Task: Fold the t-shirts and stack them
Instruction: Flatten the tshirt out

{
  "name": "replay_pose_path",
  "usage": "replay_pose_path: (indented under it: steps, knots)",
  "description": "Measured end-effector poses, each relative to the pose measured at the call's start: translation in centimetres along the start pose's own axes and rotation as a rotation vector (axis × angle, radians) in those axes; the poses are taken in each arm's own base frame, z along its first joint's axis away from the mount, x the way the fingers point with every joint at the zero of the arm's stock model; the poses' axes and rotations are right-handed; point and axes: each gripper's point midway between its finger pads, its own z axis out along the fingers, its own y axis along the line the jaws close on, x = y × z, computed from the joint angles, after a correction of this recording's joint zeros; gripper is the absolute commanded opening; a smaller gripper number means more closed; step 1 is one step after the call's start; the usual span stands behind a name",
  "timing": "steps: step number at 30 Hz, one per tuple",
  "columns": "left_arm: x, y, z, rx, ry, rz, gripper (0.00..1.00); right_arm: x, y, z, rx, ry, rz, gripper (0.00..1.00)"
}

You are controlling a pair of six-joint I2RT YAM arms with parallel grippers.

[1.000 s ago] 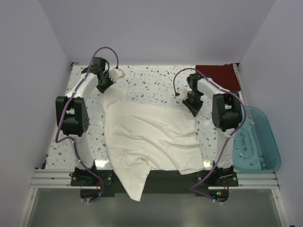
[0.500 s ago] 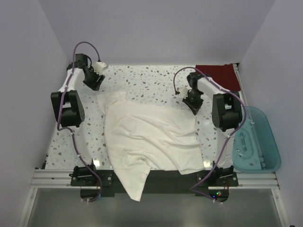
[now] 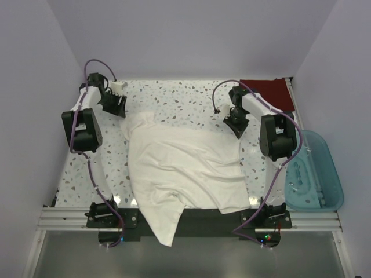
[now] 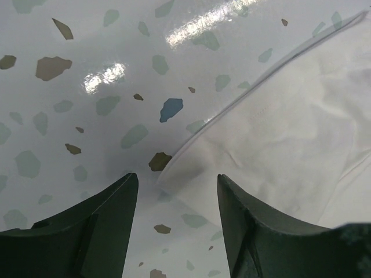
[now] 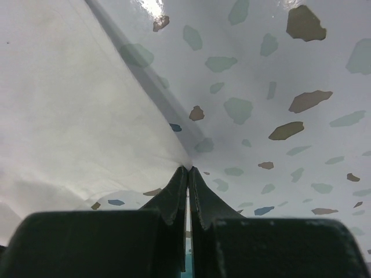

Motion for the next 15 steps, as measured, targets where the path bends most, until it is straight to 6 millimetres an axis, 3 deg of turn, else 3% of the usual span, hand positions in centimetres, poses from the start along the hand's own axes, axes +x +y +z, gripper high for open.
replay_pose_path:
  steps: [6, 15]
  knots:
    - [1.1, -0.6, 1.1, 0.031, 0.027, -0.044, 0.55, -0.1, -0.1, -0.2, 0.002, -0.002, -0.001, 0.0]
    - [1.9, -1.2, 1.2, 0.039, 0.017, -0.04, 0.35, -0.8, -0.5, -1.3, 0.011, -0.019, -0.009, 0.0]
